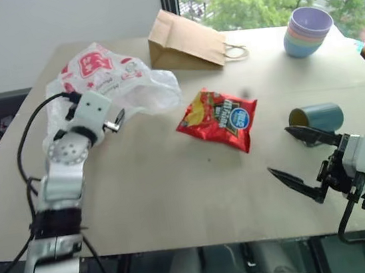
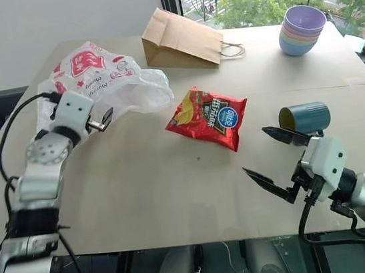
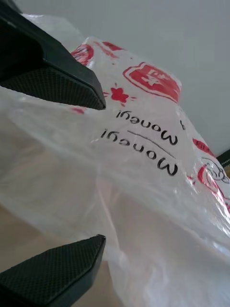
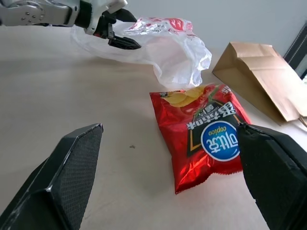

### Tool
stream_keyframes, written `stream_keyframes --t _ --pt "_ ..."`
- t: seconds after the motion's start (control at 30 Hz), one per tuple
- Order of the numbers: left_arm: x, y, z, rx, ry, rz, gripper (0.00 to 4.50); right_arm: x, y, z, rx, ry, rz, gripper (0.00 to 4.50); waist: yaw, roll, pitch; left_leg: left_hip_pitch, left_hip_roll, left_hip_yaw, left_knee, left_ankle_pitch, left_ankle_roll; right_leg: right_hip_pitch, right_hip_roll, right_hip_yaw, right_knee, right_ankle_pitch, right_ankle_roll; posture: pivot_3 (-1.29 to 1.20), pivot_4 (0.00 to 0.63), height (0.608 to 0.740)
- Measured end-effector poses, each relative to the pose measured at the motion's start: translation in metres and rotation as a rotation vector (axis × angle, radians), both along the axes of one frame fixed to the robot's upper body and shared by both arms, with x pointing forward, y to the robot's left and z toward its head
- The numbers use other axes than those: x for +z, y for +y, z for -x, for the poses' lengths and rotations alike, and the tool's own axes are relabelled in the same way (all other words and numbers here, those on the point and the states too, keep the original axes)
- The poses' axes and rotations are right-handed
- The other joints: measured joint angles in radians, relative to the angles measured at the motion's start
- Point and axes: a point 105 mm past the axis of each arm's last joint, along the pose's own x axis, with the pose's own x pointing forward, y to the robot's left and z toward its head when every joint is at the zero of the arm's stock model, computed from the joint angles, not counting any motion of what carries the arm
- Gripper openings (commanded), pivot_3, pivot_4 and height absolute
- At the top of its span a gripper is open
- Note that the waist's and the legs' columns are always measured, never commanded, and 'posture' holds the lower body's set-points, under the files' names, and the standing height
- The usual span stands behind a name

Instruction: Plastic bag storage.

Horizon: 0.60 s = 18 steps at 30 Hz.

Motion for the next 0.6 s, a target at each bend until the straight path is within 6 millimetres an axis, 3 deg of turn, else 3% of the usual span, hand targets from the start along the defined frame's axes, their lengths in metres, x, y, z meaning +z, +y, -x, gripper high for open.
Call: stream_keyframes --t 0.03,0.07,0.1,0.17,0.37,0.6 --pt "0.003 0.003 -0.006 0.017 -0.010 -0.005 4.38 0.002 0.000 0.000 -0.002 -0.010 -0.011 4.50 -0.001 0.000 0.000 0.000 0.000 0.000 0.000 0.000 0.000 0.000 0.000 0.000 0.000 0.000 0.000 0.00 0.150 0.740" --pt "0.005 0.006 -0.009 0.030 -0.021 -0.011 3.84 0.003 0.001 0.000 -0.004 -0.017 -0.017 4.50 -0.005 0.000 0.000 0.000 0.000 0.001 0.000 0.000 0.000 0.000 0.000 0.000 0.000 0.000 0.000 0.00 0.150 0.740" --pt "0.005 0.006 -0.011 0.031 -0.024 -0.016 3.75 0.003 0.000 0.000 -0.008 -0.017 -0.021 4.50 -0.009 0.000 0.000 0.000 0.000 0.001 0.000 0.000 0.000 0.000 0.000 0.001 0.000 0.001 0.001 0.00 0.150 0.740" --pt "0.003 0.011 -0.020 0.042 -0.020 -0.029 2.71 0.009 0.001 -0.002 -0.020 -0.041 -0.060 4.50 -0.010 0.000 0.000 -0.001 0.000 0.001 -0.001 0.000 0.000 -0.001 0.000 0.001 0.000 0.002 0.003 0.00 0.150 0.740" --pt "0.004 0.015 -0.025 0.033 -0.039 -0.035 0.18 0.025 0.011 -0.001 0.009 -0.114 -0.085 4.50 -0.006 -0.001 0.000 -0.001 0.000 0.001 0.000 0.000 0.000 -0.001 0.000 0.000 0.000 0.002 0.004 0.00 0.150 0.740" --pt "0.023 0.005 -0.029 -0.017 -0.084 -0.018 0.08 0.030 0.019 -0.003 0.036 -0.136 -0.106 4.50 -0.004 -0.001 0.000 -0.001 0.000 0.001 0.000 0.000 0.000 -0.001 0.000 0.000 0.000 0.003 0.004 0.00 0.150 0.740"
